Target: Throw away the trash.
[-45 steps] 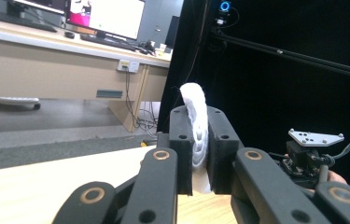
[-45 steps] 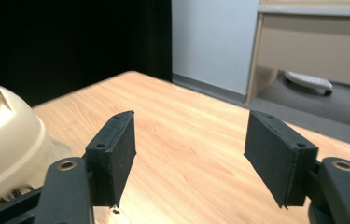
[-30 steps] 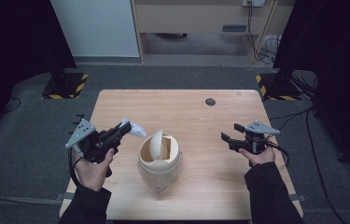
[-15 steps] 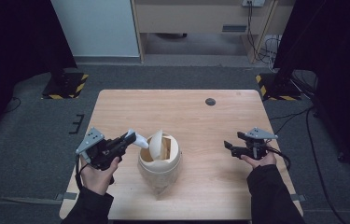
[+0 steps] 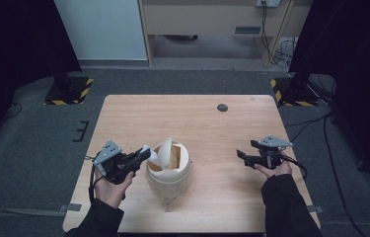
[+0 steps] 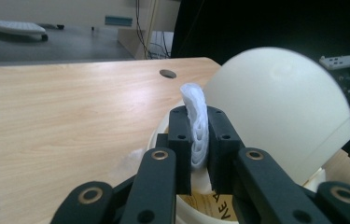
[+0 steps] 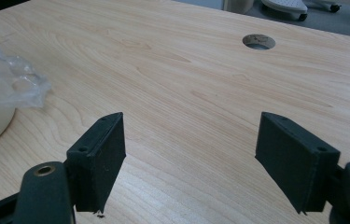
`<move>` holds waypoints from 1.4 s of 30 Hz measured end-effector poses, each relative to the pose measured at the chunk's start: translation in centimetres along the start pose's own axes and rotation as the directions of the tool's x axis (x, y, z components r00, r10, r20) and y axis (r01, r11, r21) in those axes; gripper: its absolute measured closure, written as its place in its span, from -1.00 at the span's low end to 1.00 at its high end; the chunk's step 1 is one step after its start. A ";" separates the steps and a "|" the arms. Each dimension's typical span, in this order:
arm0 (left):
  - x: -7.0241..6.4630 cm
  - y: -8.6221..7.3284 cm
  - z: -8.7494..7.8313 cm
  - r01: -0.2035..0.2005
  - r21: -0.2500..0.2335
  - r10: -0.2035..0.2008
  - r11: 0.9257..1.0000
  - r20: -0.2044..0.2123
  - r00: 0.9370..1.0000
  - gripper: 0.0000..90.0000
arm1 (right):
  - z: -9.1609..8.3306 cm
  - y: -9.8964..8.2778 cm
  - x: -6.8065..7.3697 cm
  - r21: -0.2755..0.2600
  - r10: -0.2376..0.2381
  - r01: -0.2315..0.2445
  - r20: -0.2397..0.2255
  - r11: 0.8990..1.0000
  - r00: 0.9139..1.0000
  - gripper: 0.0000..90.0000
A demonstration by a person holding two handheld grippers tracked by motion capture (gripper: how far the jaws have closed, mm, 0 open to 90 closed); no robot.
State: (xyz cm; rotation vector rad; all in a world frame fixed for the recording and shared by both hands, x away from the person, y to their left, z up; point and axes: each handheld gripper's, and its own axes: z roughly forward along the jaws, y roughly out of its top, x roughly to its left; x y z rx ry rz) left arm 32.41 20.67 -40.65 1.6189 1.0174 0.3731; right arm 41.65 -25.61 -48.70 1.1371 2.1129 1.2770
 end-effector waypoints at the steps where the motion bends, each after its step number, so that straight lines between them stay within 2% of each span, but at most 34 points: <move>1: 0.0 0.0 0.0 0.000 0.000 0.000 1.000 0.000 1.000 0.80 | 0.0 0.0 0.0 0.000 0.000 0.000 0.000 1.000 1.000 -0.46; 4: 0.1 -0.4 0.4 0.010 0.017 -0.010 1.000 0.011 1.000 0.77 | 0.0 0.0 0.0 0.001 0.001 -0.001 0.001 1.000 1.000 -0.46; 7: 0.3 -0.8 0.8 0.029 0.034 -0.030 0.999 0.034 0.999 0.67 | 0.0 0.0 0.0 0.004 0.000 0.000 0.000 1.000 1.000 -0.46; 13: 0.5 -0.6 0.6 0.028 0.024 -0.030 0.999 0.049 0.998 0.43 | 0.0 0.0 0.0 0.004 0.000 0.000 -0.001 1.000 1.000 -0.47; 14: 0.6 -0.5 0.4 0.020 0.015 -0.021 1.000 0.044 0.999 0.43 | 0.0 0.0 0.0 0.003 -0.001 0.001 -0.001 1.000 1.000 -0.47; 15: 0.8 -0.3 0.1 0.008 -0.003 -0.007 1.000 0.028 1.000 0.32 | 0.0 0.0 0.0 0.004 0.000 0.000 -0.001 1.000 1.000 -0.47; 18: 1.4 -0.1 -0.4 0.005 -0.021 -0.005 1.000 0.004 1.000 0.23 | 0.0 0.0 -0.1 0.005 0.000 0.000 0.001 1.000 1.000 -0.47; 19: 2.1 -0.1 -0.7 0.004 -0.031 -0.005 1.000 -0.021 1.000 0.15 | 0.0 0.0 -0.1 0.006 -0.001 0.001 0.002 1.000 1.000 -0.47; 20: 2.1 -0.1 -0.7 0.004 -0.031 -0.005 1.000 -0.021 1.000 0.11 | 0.0 -0.1 -0.1 0.006 0.000 0.000 0.003 1.000 1.000 -0.47; 21: 2.5 -0.2 -0.9 0.002 -0.034 -0.003 0.999 -0.040 0.999 0.11 | 0.0 -0.1 -0.1 0.006 0.000 0.000 0.003 1.000 1.000 -0.47; 22: 3.5 -0.4 -1.2 0.002 -0.034 -0.005 0.999 -0.075 0.997 0.00 | 0.0 -0.1 -0.1 0.009 -0.001 0.001 0.005 1.000 1.000 -0.48; 23: 3.5 -0.4 -1.2 0.002 -0.034 -0.005 0.999 -0.075 0.997 -0.04 | 0.0 -0.1 -0.1 0.009 -0.001 0.001 0.005 1.000 1.000 -0.48; 24: 4.5 -0.8 -1.3 -0.002 -0.023 0.000 1.000 -0.108 0.994 -0.08 | 0.1 -0.1 -0.1 0.013 -0.005 0.005 0.007 1.000 1.000 -0.50; 25: 4.5 -0.8 -1.3 -0.002 -0.023 0.000 1.000 -0.108 0.994 -0.13 | 0.1 -0.1 -0.1 0.013 -0.005 0.005 0.007 1.000 1.000 -0.50; 27: 5.7 -1.4 -1.3 -0.008 -0.006 0.007 1.000 -0.144 0.990 -0.18 | 0.1 -0.2 -0.1 0.019 -0.005 0.005 0.010 1.000 1.000 -0.51; 28: 6.7 -2.1 -1.2 -0.005 0.019 0.008 1.000 -0.178 0.984 -0.25 | 0.2 -0.3 -0.2 0.026 -0.005 0.005 0.014 1.000 1.000 -0.53; 30: 7.5 -2.8 -1.0 -0.003 0.041 0.011 0.999 -0.201 0.980 -0.31 | 0.2 -0.3 -0.2 0.029 -0.003 0.002 0.019 1.000 1.000 -0.54; 31: 7.5 -2.8 -1.0 -0.003 0.041 0.011 0.999 -0.201 0.980 -0.34 | 0.2 -0.3 -0.2 0.029 -0.003 0.002 0.019 1.000 1.000 -0.54; 34: 8.6 -3.9 -0.7 -0.006 0.083 0.025 0.996 -0.227 0.974 -0.41 | 0.3 -0.5 -0.3 0.039 0.006 -0.007 0.036 0.999 0.999 -0.59; 35: 8.9 -4.2 -0.6 -0.013 0.100 0.036 0.995 -0.236 0.971 -0.42 | 0.3 -0.5 -0.4 0.043 0.011 -0.012 0.040 0.999 0.999 -0.60; 36: 9.6 -4.9 -0.4 -0.023 0.138 0.058 0.990 -0.255 0.965 -0.44 | 0.3 -0.6 -0.4 0.045 0.010 -0.012 0.042 0.999 0.999 -0.61; 37: 9.6 -4.9 -0.4 -0.023 0.138 0.058 0.990 -0.255 0.965 -0.45 | 0.3 -0.6 -0.4 0.045 0.010 -0.012 0.042 0.999 0.999 -0.61; 39: 10.2 -5.5 -0.2 -0.024 0.173 0.071 0.985 -0.269 0.961 -0.47 | 0.4 -0.7 -0.5 0.060 0.018 -0.021 0.050 0.998 0.999 -0.62; 40: 10.8 -6.0 -0.1 -0.025 0.210 0.085 0.977 -0.279 0.956 -0.49 | 0.4 -0.8 -0.5 0.063 0.020 -0.024 0.053 0.998 0.998 -0.63; 42: 11.3 -6.3 0.1 -0.017 0.232 0.086 0.973 -0.292 0.953 -0.51 | 0.5 -0.9 -0.7 0.075 0.021 -0.025 0.056 0.997 0.998 -0.65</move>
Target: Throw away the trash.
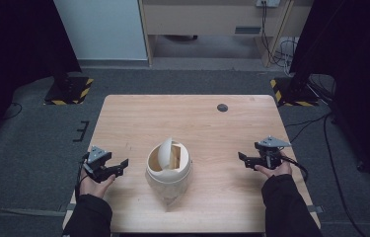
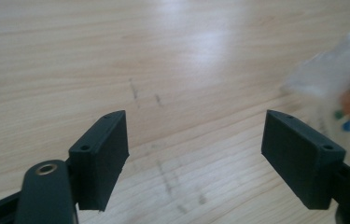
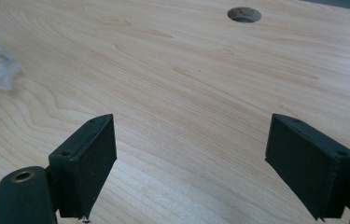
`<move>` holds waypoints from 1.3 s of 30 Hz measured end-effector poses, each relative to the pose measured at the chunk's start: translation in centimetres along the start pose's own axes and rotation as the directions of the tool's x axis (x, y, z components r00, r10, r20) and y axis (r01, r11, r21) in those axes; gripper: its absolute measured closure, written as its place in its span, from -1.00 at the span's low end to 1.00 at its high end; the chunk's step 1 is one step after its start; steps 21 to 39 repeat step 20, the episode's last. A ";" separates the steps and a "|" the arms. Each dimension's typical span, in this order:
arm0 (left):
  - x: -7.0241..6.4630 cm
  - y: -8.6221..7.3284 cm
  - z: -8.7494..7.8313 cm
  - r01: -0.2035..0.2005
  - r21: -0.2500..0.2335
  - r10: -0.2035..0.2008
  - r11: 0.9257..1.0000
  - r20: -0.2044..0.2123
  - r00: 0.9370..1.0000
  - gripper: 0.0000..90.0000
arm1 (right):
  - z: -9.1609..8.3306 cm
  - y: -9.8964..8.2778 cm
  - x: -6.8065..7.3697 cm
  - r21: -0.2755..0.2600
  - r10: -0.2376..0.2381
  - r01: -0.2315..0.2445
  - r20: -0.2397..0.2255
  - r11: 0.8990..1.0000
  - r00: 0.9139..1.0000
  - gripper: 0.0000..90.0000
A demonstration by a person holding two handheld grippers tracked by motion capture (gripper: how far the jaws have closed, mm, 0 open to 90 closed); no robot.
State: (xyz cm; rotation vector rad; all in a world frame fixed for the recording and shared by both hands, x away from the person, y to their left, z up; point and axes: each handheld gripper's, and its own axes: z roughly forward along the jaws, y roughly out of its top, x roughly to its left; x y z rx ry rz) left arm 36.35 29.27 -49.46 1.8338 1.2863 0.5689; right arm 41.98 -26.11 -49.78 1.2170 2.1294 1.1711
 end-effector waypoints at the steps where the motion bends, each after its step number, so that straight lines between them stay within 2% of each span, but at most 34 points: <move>1: 0.2 -0.1 0.2 0.001 0.021 -0.001 1.000 -0.006 1.000 -0.52 | 0.0 -0.1 0.0 0.005 0.005 -0.005 0.005 1.000 1.000 -0.65; 5: 0.3 -0.4 0.8 -0.007 0.055 0.008 0.998 -0.009 1.000 -0.57 | 0.2 -0.2 -0.3 0.018 0.009 -0.009 0.012 1.000 1.000 -0.66; 9: 0.1 -0.6 1.3 -0.048 0.089 0.050 0.995 -0.016 0.999 -0.60 | 0.5 -0.6 -0.7 0.041 0.013 -0.014 0.028 0.999 1.000 -0.68; 13: 0.1 -0.9 1.8 -0.089 0.133 0.093 0.987 -0.024 0.995 -0.61 | 0.7 -1.0 -1.2 0.062 0.029 -0.032 0.046 0.998 0.999 -0.71; 20: 0.4 -1.5 2.5 -0.103 0.184 0.110 0.978 -0.033 0.993 -0.65 | 0.9 -1.6 -1.9 0.101 0.038 -0.046 0.077 0.994 0.996 -0.73; 39: 0.4 -1.5 2.5 -0.103 0.184 0.110 0.978 -0.033 0.993 -0.65 | 0.9 -1.6 -1.9 0.101 0.038 -0.046 0.077 0.994 0.996 -0.73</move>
